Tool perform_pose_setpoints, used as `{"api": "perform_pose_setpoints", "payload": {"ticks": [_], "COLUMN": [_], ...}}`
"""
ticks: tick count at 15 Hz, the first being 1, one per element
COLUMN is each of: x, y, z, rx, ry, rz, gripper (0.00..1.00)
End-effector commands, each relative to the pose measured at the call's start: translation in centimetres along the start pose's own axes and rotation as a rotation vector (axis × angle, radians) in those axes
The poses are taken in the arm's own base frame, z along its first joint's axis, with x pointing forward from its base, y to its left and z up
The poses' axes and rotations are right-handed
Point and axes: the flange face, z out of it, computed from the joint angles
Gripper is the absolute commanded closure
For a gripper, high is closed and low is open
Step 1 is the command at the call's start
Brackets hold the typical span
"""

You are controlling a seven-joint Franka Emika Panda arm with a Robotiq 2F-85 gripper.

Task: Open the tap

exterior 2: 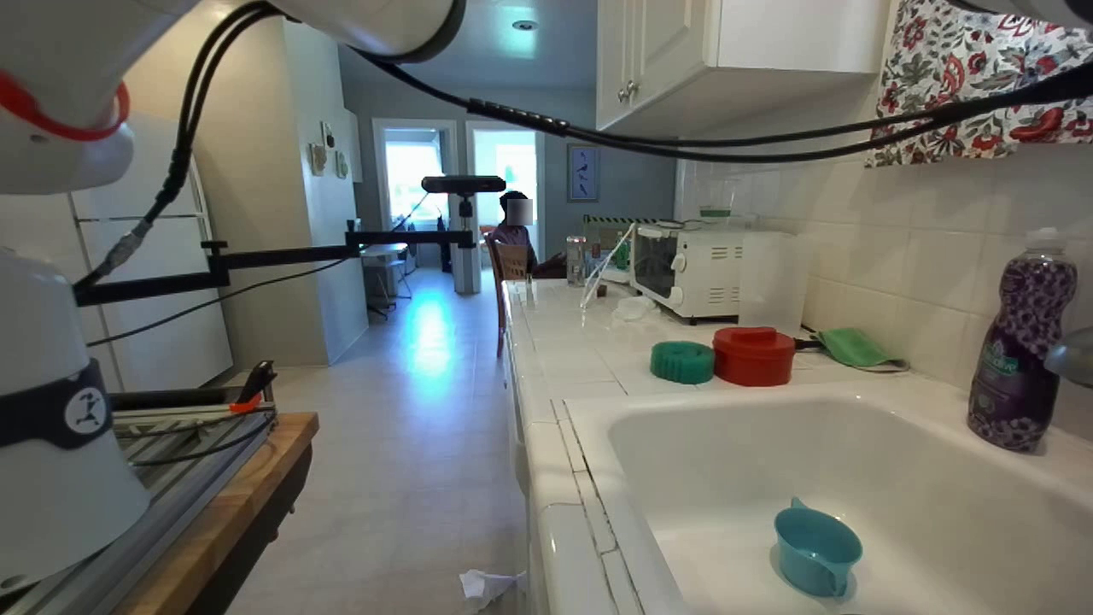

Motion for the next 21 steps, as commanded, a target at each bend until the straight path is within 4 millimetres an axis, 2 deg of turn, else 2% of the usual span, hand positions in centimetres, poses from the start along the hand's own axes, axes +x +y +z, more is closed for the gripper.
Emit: {"api": "perform_pose_setpoints", "payload": {"ticks": [1, 5, 6, 7, 9, 10, 11, 18, 21], "x": [0.1, 0.1, 0.1, 0.1, 0.1, 0.1, 0.1, 0.1, 0.2], "y": [-0.3, -0.1, -0.1, -0.1, -0.1, -0.2, -0.2, -0.3, -0.7], "z": [0.2, 0.4, 0.4, 0.4, 0.4, 0.4, 0.4, 0.2, -0.8], "rx": [0.008, 0.008, 0.008, 0.010, 0.011, 0.011, 0.011, -0.020, -0.140], "ry": [-0.003, -0.003, -0.003, -0.003, -0.002, -0.002, 0.000, 0.007, 0.034], "rz": [-0.001, -0.001, 0.000, -0.001, -0.008, -0.010, -0.013, -0.013, -0.063], "gripper": [0.00, 0.00, 0.06, 0.27, 0.32, 0.38, 0.48, 0.99, 0.95]}}
